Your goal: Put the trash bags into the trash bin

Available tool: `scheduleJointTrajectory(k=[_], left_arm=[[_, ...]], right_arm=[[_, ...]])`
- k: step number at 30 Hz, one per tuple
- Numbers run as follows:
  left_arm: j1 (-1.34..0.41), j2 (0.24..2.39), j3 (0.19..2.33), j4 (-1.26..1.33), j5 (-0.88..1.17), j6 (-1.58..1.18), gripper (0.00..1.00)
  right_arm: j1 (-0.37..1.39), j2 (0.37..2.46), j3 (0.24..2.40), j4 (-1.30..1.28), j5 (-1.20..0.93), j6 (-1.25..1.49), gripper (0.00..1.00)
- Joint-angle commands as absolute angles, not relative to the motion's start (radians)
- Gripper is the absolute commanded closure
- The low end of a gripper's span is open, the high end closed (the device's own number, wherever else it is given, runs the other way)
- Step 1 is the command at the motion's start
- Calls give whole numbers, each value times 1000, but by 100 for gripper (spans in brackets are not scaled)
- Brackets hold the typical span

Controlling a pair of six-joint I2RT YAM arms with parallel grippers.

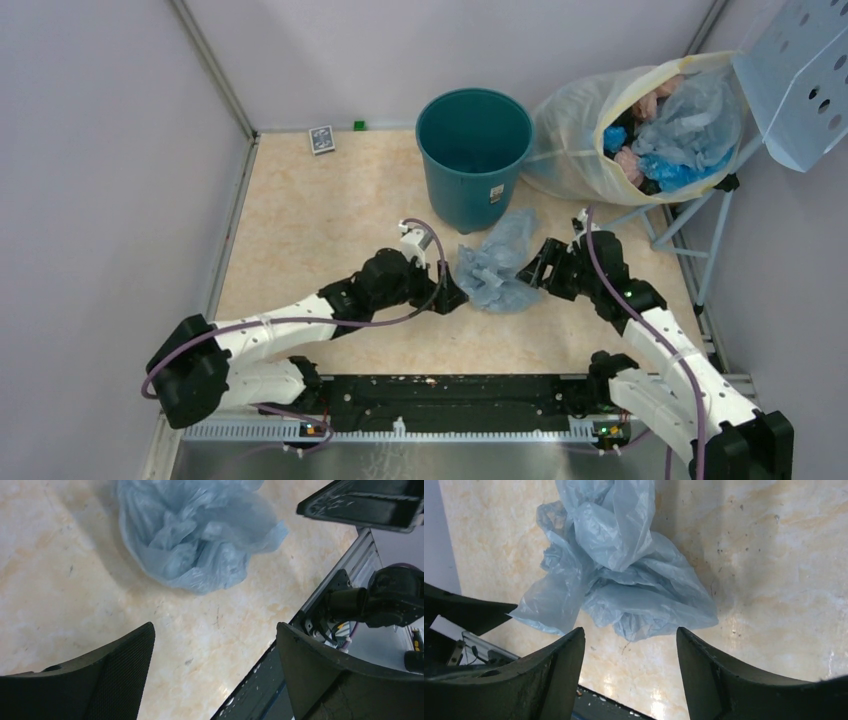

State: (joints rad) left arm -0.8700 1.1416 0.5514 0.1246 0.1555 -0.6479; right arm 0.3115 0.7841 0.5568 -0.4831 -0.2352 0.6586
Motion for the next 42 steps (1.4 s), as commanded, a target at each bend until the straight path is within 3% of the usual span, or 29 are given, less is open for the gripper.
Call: scheduleJointTrajectory(k=[1,7,17,21,25,26,28,29,30,37,39,41,42], left_arm=[[-971,1202,654,229,-49,-667,6],[-1109,1335,746,256,-284,-762,1],[-1114,1538,921,165,-448,-923,5],[-1091,1575,945,136,-438,-918,25],[-1060,1555,929,72,-420,-938,57],[-1051,1539,916,75,-399,-923,70],[-1026,1492,880,82,-345,-882,95],[-1008,1458,858,79,-317,-863,100],[-990,1424,834,73,-291,-839,100],[-824,1096,683,-10,-62,-714,100],[-818,1025,675,-56,-37,-685,100],[-818,976,671,-72,-7,-672,100],[-817,960,671,-76,30,-671,100]], right_arm=[[366,817,565,-327,-99,673,34],[377,858,565,-200,-4,647,37],[380,985,561,-45,61,607,40],[380,1027,559,-8,58,599,42],[380,1053,553,44,30,582,59],[381,1056,553,43,21,578,64],[381,1054,555,26,23,566,86],[381,1047,557,8,35,562,94],[381,1036,560,-20,56,557,100],[380,906,561,-118,152,528,100],[380,880,563,-86,26,482,76],[380,877,563,-54,-131,495,41],[382,888,564,-44,-179,527,32]])
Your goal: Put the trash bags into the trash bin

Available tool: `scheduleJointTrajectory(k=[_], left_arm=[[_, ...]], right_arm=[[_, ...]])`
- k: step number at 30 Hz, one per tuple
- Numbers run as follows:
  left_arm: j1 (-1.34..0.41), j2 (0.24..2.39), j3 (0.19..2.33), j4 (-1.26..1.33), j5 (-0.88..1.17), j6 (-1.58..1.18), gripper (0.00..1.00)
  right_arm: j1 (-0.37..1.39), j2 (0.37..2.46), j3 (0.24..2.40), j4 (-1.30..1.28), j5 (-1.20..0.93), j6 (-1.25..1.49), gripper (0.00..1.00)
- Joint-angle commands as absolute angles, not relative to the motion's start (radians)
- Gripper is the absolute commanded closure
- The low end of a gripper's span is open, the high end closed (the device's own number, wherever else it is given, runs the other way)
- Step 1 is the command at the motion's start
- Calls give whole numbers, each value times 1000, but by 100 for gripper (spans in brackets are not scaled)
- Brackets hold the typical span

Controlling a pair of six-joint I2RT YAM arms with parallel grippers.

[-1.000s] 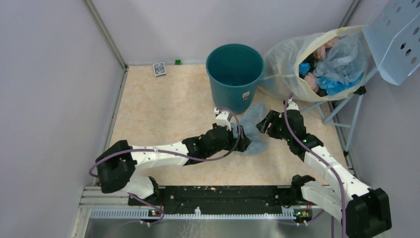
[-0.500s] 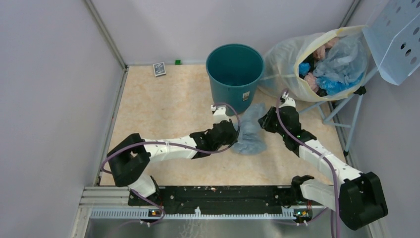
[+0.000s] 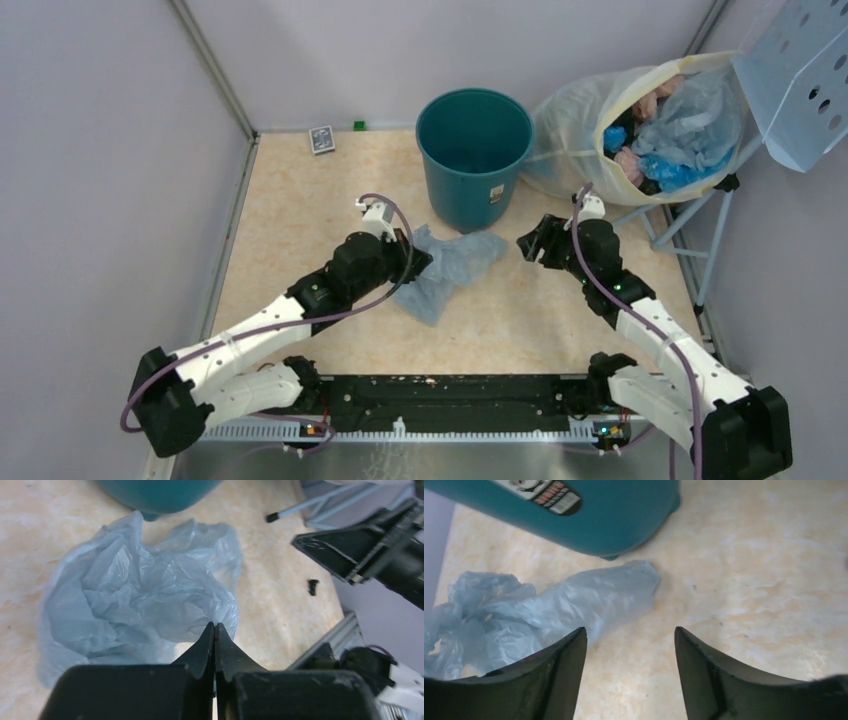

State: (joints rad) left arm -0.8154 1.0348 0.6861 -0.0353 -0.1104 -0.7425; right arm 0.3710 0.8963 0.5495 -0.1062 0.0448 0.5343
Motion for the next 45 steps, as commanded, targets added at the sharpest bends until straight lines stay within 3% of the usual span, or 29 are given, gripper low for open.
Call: scheduleJointTrajectory(k=[1,4,11,17,21,27,34,39,45], left_arm=[[-817,945,671,-75,51,-671,100],[-818,931,678,-71,100,-679,100],[-816,932,692,-50,151,-686,100],[-816,940,772,-157,177,-653,100],[-816,948,838,-186,212,-652,100],[-811,912,895,-171,239,-682,100],[-739,821,933,-27,429,-790,100],[-704,788,1087,-253,301,-675,100],[-704,828,1098,-414,266,-544,100]], right_arm=[[388,905,567,-40,-210,556,27],[469,963,578,-30,-193,606,21],[712,1075,553,117,9,675,19],[737,1070,610,3,15,448,11],[738,1055,589,-52,33,457,17],[737,1032,481,-21,91,525,13],[736,1127,498,-122,244,588,19],[714,1120,501,-226,408,669,29],[699,946,464,-187,371,585,29]])
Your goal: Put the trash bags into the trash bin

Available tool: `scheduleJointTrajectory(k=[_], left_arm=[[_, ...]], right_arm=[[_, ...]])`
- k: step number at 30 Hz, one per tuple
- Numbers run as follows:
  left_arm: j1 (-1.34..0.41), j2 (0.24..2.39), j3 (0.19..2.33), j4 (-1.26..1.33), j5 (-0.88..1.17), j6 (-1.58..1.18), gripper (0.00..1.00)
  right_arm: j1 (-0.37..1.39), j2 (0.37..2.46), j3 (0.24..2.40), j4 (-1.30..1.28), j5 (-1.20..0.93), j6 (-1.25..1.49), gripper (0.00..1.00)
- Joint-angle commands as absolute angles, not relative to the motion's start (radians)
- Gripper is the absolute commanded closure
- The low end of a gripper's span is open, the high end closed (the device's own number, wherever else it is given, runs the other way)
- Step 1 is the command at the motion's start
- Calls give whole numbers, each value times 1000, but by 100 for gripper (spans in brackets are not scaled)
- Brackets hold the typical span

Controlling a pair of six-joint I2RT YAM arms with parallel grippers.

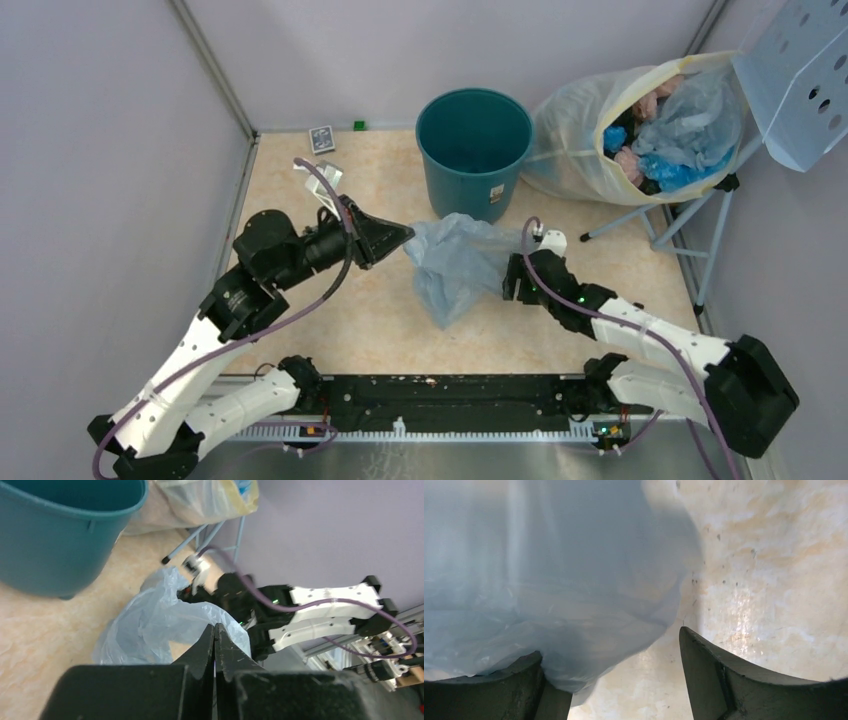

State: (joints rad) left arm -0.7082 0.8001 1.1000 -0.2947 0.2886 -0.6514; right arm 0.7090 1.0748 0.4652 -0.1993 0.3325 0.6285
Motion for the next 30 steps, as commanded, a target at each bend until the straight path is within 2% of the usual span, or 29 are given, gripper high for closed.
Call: scheduleJointTrajectory(k=[1,6,9,15,16,18,19,20,30], left_arm=[[-704,834,1080,-420,271,-526,100],[-705,839,982,-428,194,-501,100],[-705,832,950,-390,189,-499,100],[-705,847,952,-325,269,-471,100],[-705,853,954,-319,281,-467,100],[-705,863,954,-311,303,-461,100],[-704,868,955,-309,309,-460,100],[-704,873,954,-304,319,-459,100],[-705,907,1011,-262,377,-443,100]], right_arm=[[699,907,459,-185,370,565,29],[699,721,455,-234,420,518,29],[699,653,463,-228,351,468,30],[699,667,479,-88,49,372,46],[701,697,489,-64,13,369,50],[703,781,512,-13,-56,369,78],[707,826,529,30,-73,375,98],[716,875,545,58,-73,381,100],[785,1198,590,374,-184,380,100]])
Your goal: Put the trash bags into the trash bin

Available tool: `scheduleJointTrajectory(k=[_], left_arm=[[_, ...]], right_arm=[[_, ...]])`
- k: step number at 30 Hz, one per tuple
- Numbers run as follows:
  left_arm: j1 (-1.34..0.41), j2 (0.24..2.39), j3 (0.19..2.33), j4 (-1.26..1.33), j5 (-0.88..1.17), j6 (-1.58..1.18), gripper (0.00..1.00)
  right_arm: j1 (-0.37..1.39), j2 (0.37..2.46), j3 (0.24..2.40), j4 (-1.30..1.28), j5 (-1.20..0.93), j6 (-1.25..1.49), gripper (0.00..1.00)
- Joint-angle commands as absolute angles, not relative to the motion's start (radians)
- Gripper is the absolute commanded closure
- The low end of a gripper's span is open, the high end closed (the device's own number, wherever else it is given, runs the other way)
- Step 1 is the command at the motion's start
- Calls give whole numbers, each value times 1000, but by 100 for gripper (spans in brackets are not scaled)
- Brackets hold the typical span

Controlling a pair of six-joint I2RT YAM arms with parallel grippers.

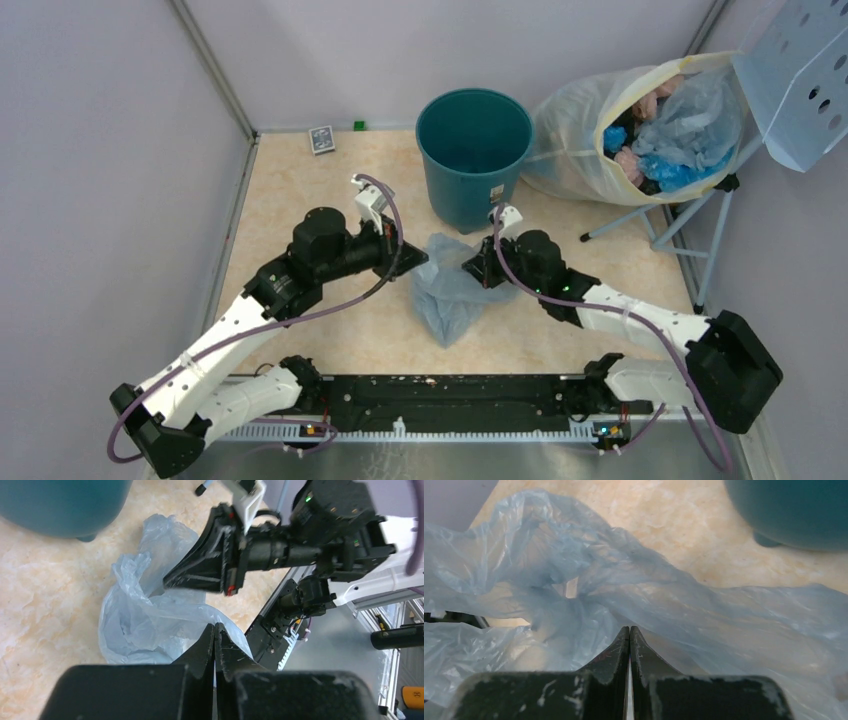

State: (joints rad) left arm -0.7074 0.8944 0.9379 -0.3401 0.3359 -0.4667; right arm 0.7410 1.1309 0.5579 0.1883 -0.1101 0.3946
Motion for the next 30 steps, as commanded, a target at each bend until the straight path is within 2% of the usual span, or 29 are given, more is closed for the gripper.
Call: scheduleJointTrajectory(k=[1,8,13,17,22,26,30], left_arm=[[-705,913,1023,-254,389,-442,100],[-701,977,1164,-133,511,-533,100],[-692,1015,1320,-119,553,-572,100],[-688,1040,1379,-198,533,-525,100],[-687,1030,1273,-213,521,-510,100],[-687,1033,1210,-189,542,-515,100],[-687,1071,1223,-197,596,-494,100]], right_arm=[[805,1215,579,397,-178,376,100],[919,1372,502,500,-18,426,100],[920,1353,358,616,25,514,100],[919,1228,286,555,88,537,100],[921,934,202,467,50,463,100],[921,723,200,331,31,395,100],[921,617,226,269,6,331,100]])
